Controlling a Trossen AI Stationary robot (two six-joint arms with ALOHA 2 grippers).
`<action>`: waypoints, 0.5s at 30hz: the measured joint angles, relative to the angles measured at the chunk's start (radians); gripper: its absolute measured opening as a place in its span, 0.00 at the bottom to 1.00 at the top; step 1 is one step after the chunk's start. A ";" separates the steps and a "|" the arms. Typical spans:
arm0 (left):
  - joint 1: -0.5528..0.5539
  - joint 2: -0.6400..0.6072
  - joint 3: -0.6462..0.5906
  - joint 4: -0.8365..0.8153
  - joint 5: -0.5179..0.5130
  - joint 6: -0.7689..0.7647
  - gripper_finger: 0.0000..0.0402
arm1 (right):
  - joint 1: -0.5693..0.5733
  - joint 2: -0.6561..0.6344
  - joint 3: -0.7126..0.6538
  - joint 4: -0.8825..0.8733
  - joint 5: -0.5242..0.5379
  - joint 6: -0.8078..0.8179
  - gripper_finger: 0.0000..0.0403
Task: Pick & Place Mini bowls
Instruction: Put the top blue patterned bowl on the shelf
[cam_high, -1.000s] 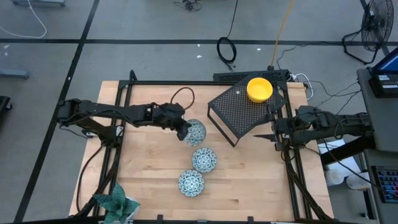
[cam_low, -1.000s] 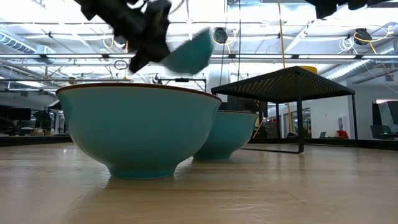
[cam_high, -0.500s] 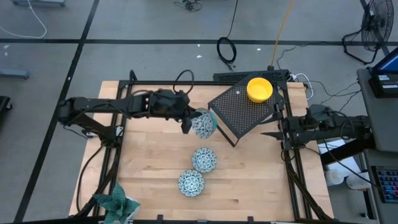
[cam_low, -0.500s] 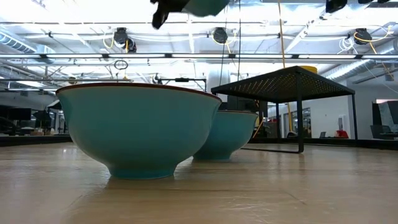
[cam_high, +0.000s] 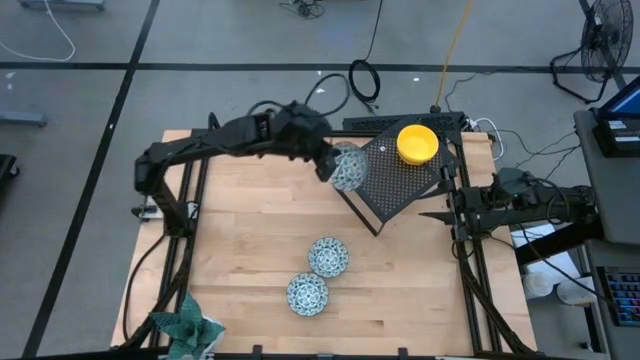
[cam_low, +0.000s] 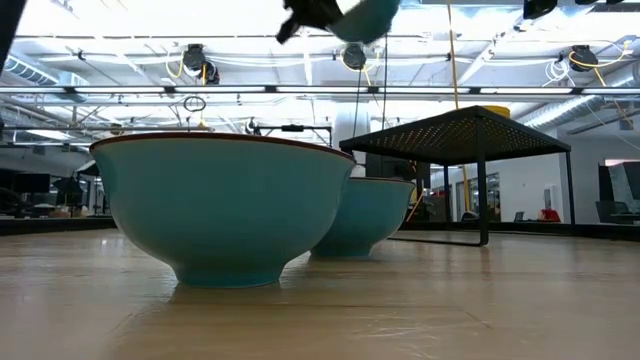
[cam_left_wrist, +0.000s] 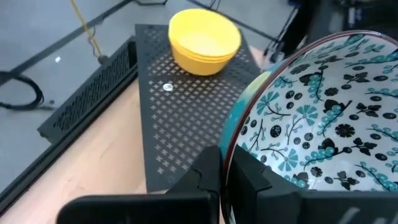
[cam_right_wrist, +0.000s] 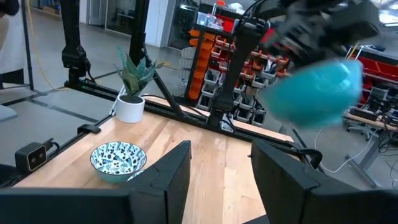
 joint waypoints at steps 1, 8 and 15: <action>0.010 0.025 0.013 -0.001 0.011 0.000 0.02 | 0.000 0.000 0.000 0.000 -0.001 0.000 0.38; 0.063 0.167 0.056 0.023 0.116 -0.001 0.02 | 0.000 0.002 0.000 0.000 -0.002 -0.015 0.38; 0.079 0.246 0.057 0.075 0.136 -0.013 0.02 | 0.000 0.002 0.000 0.000 -0.002 -0.015 0.38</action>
